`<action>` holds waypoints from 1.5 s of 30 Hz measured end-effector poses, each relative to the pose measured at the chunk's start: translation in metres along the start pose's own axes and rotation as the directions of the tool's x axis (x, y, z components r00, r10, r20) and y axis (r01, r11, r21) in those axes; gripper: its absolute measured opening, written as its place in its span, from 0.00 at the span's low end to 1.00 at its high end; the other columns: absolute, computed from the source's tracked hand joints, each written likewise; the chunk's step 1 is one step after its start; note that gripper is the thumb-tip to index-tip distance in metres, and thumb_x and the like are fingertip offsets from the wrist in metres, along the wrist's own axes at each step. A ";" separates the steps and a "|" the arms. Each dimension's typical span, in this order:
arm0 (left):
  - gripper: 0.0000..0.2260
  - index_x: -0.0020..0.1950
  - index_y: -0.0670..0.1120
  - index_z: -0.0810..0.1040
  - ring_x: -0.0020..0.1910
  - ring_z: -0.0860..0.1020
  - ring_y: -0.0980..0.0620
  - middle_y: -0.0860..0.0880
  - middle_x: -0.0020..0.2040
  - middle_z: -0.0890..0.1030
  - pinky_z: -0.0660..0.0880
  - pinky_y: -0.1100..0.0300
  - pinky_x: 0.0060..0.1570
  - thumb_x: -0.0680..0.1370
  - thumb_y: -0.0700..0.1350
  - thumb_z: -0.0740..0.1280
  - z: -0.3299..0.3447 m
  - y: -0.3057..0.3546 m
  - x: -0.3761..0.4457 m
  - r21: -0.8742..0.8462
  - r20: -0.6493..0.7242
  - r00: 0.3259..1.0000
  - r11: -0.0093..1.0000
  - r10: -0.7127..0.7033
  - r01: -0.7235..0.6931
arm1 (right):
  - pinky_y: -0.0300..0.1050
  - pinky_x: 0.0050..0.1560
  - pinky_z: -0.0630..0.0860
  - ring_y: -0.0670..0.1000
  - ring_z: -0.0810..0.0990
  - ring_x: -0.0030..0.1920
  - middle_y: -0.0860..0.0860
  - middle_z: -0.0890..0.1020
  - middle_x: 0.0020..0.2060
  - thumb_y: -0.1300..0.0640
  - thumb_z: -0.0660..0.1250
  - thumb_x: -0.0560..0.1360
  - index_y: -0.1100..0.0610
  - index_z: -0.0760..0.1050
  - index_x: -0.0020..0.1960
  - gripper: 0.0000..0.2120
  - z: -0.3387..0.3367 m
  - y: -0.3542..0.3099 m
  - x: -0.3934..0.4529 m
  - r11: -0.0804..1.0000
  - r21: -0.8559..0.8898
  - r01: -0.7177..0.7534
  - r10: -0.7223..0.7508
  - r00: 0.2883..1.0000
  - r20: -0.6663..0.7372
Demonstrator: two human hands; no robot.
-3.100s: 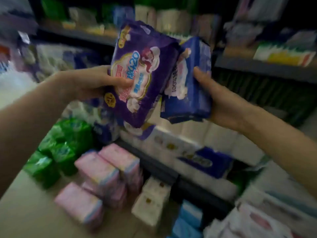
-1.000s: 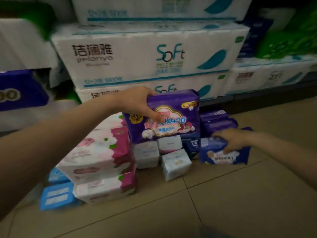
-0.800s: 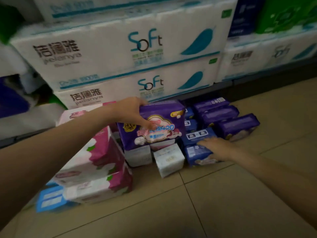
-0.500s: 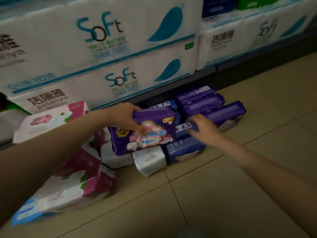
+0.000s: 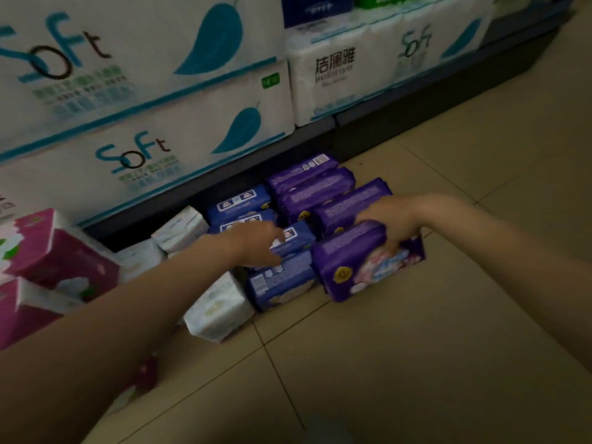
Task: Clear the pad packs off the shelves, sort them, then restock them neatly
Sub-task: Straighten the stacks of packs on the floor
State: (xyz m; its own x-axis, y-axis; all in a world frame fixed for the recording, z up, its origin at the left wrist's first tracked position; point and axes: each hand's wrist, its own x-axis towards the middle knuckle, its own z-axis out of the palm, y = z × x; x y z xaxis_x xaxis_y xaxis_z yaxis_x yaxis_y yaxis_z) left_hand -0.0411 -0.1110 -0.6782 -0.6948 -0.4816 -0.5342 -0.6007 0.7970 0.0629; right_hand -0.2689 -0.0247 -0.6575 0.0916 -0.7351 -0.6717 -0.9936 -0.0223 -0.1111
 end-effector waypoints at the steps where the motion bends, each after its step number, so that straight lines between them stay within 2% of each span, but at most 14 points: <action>1: 0.23 0.71 0.48 0.65 0.68 0.67 0.45 0.48 0.71 0.66 0.67 0.53 0.63 0.78 0.54 0.63 0.010 0.002 0.005 0.047 0.073 0.997 0.999 -0.007 0.004 | 0.44 0.61 0.68 0.53 0.70 0.63 0.50 0.72 0.63 0.58 0.74 0.68 0.50 0.63 0.71 0.36 0.005 0.014 0.001 1.000 -0.017 -0.024 0.024 1.000 0.005; 4: 0.27 0.75 0.53 0.58 0.74 0.58 0.47 0.52 0.77 0.54 0.62 0.47 0.68 0.78 0.57 0.61 0.035 0.009 0.011 0.170 0.251 0.968 0.984 0.014 -0.059 | 0.47 0.65 0.66 0.54 0.69 0.64 0.50 0.71 0.66 0.53 0.72 0.70 0.44 0.58 0.73 0.37 0.027 0.040 0.016 0.991 -0.119 -0.058 0.045 0.993 -0.106; 7: 0.29 0.77 0.56 0.50 0.76 0.51 0.47 0.53 0.78 0.45 0.60 0.45 0.69 0.79 0.58 0.58 0.049 0.010 0.012 0.229 0.351 0.936 0.968 0.013 -0.099 | 0.48 0.69 0.61 0.55 0.64 0.68 0.51 0.66 0.68 0.43 0.68 0.73 0.49 0.58 0.73 0.34 0.052 0.041 0.034 0.977 -0.174 -0.127 0.062 0.940 -0.336; 12: 0.26 0.76 0.55 0.54 0.74 0.56 0.47 0.52 0.77 0.52 0.60 0.47 0.69 0.80 0.56 0.59 0.039 0.004 0.008 0.218 0.292 0.956 0.974 -0.011 -0.055 | 0.52 0.66 0.66 0.57 0.58 0.71 0.55 0.58 0.71 0.51 0.65 0.77 0.52 0.57 0.73 0.29 0.074 0.021 0.051 0.981 -0.069 -0.179 0.144 0.926 -0.350; 16: 0.22 0.73 0.53 0.62 0.69 0.66 0.47 0.50 0.72 0.65 0.63 0.53 0.63 0.79 0.51 0.59 0.009 -0.013 -0.007 0.235 0.036 0.999 0.972 -0.021 0.012 | 0.53 0.60 0.71 0.57 0.65 0.65 0.55 0.65 0.66 0.61 0.61 0.78 0.54 0.65 0.70 0.21 0.048 0.006 0.044 0.990 -0.007 -0.142 0.128 0.912 -0.389; 19: 0.19 0.69 0.52 0.67 0.66 0.69 0.48 0.50 0.68 0.69 0.63 0.56 0.61 0.78 0.50 0.59 -0.021 -0.039 -0.035 0.290 -0.255 0.965 0.948 -0.054 0.129 | 0.49 0.62 0.69 0.57 0.67 0.63 0.56 0.68 0.63 0.63 0.62 0.76 0.57 0.69 0.67 0.19 0.003 -0.019 0.033 0.989 0.148 -0.003 0.089 0.812 -0.577; 21: 0.17 0.65 0.49 0.72 0.61 0.74 0.46 0.48 0.62 0.74 0.65 0.54 0.59 0.76 0.46 0.60 -0.041 -0.065 -0.062 0.259 -0.474 0.879 0.946 -0.051 0.195 | 0.47 0.62 0.66 0.59 0.69 0.62 0.58 0.70 0.61 0.63 0.64 0.75 0.59 0.71 0.66 0.19 -0.036 -0.049 0.026 0.981 0.162 0.108 0.035 0.718 -0.695; 23: 0.15 0.53 0.45 0.80 0.46 0.80 0.42 0.44 0.49 0.80 0.72 0.50 0.50 0.69 0.44 0.59 -0.064 -0.093 -0.098 0.218 -0.679 0.734 0.953 -0.006 0.209 | 0.47 0.62 0.66 0.59 0.70 0.61 0.58 0.72 0.59 0.63 0.65 0.74 0.59 0.72 0.64 0.18 -0.078 -0.087 0.018 0.971 0.135 0.198 -0.019 0.626 -0.779; 25: 0.18 0.45 0.44 0.81 0.37 0.81 0.42 0.44 0.41 0.80 0.75 0.50 0.43 0.66 0.47 0.55 -0.082 -0.126 -0.144 0.192 -0.750 0.660 0.945 -0.033 0.264 | 0.48 0.60 0.67 0.58 0.71 0.59 0.58 0.72 0.58 0.63 0.66 0.74 0.59 0.73 0.62 0.17 -0.115 -0.132 0.008 0.950 0.118 0.288 -0.063 0.550 -0.833; 28: 0.19 0.49 0.43 0.81 0.42 0.80 0.40 0.42 0.45 0.80 0.73 0.49 0.47 0.67 0.46 0.55 -0.096 -0.168 -0.215 0.059 -0.797 0.572 0.919 -0.192 0.390 | 0.46 0.59 0.67 0.56 0.72 0.60 0.57 0.73 0.57 0.63 0.66 0.74 0.59 0.74 0.61 0.15 -0.158 -0.202 -0.006 0.915 0.070 0.398 -0.141 0.478 -0.867; 31: 0.16 0.60 0.44 0.76 0.58 0.74 0.42 0.43 0.59 0.75 0.63 0.51 0.58 0.74 0.43 0.59 -0.088 -0.193 -0.265 -0.088 -0.780 0.519 0.883 -0.349 0.461 | 0.42 0.59 0.65 0.55 0.69 0.63 0.56 0.72 0.60 0.61 0.65 0.75 0.57 0.72 0.63 0.16 -0.178 -0.259 -0.006 0.912 0.035 0.409 -0.200 0.517 -0.833; 36: 0.16 0.66 0.48 0.71 0.64 0.68 0.46 0.47 0.63 0.71 0.59 0.52 0.62 0.77 0.43 0.60 -0.065 -0.201 -0.276 -0.041 -0.709 0.612 0.887 -0.351 0.460 | 0.47 0.67 0.61 0.57 0.61 0.69 0.56 0.65 0.67 0.57 0.64 0.77 0.54 0.64 0.71 0.23 -0.167 -0.294 0.012 0.962 -0.013 0.272 -0.200 0.675 -0.710; 40: 0.18 0.67 0.48 0.70 0.63 0.69 0.45 0.47 0.64 0.71 0.59 0.54 0.60 0.76 0.43 0.60 -0.049 -0.162 -0.220 -0.040 -0.689 0.667 0.934 -0.284 0.356 | 0.48 0.67 0.63 0.59 0.63 0.68 0.57 0.65 0.66 0.58 0.63 0.77 0.55 0.63 0.71 0.23 -0.131 -0.239 0.012 0.995 -0.004 0.097 -0.078 0.779 -0.623; 45: 0.20 0.70 0.51 0.65 0.68 0.66 0.47 0.49 0.69 0.67 0.58 0.54 0.65 0.78 0.49 0.59 -0.019 -0.092 -0.131 0.114 -0.531 0.843 0.978 -0.086 0.172 | 0.43 0.64 0.61 0.60 0.65 0.67 0.58 0.64 0.68 0.59 0.62 0.78 0.55 0.63 0.72 0.23 -0.066 -0.121 0.010 0.990 0.043 -0.134 0.138 0.877 -0.460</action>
State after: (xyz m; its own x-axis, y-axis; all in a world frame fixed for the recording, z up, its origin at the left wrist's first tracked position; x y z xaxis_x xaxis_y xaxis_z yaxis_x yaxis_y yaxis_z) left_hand 0.0974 -0.1280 -0.5977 -0.7440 -0.6681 -0.0082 -0.6620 0.7387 -0.1269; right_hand -0.1522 -0.0737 -0.6026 -0.0878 -0.9596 -0.2673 -0.9931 0.1052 -0.0517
